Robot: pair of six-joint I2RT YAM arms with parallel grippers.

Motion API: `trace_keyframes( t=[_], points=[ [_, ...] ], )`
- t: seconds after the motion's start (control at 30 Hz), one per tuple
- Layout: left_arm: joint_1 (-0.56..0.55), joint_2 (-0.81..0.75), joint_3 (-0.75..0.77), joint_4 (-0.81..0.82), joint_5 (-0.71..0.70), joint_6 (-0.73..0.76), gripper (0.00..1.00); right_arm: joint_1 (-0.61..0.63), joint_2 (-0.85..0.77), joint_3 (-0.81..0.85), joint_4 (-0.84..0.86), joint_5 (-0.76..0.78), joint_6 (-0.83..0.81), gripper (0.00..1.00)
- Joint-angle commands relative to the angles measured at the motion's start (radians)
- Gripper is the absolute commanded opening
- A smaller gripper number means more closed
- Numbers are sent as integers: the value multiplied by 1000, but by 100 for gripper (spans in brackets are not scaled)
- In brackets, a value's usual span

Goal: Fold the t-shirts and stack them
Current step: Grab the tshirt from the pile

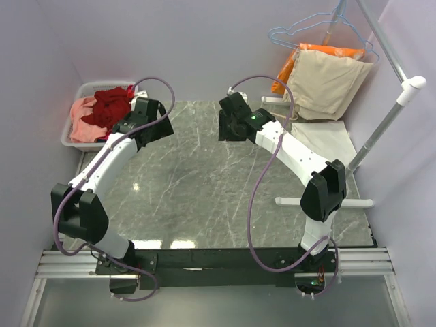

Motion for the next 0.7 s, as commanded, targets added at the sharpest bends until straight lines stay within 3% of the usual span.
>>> trace_keyframes(
  t=[0.0, 0.2, 0.37, 0.53, 0.67],
  points=[
    [-10, -99, -3, 35, -15, 8, 100, 14, -35, 45, 22, -3, -19, 53],
    [-10, -116, 12, 5, 4, 0, 99, 21, -42, 25, 28, -8, -20, 53],
    [-4, -74, 51, -30, -84, -11, 100, 27, -43, 31, 22, -8, -25, 53],
    [137, 50, 184, -122, -91, -75, 99, 32, -54, 28, 17, 23, -19, 53],
    [249, 143, 290, -118, -38, -100, 92, 32, -75, -19, 37, 27, -10, 53]
  ],
)
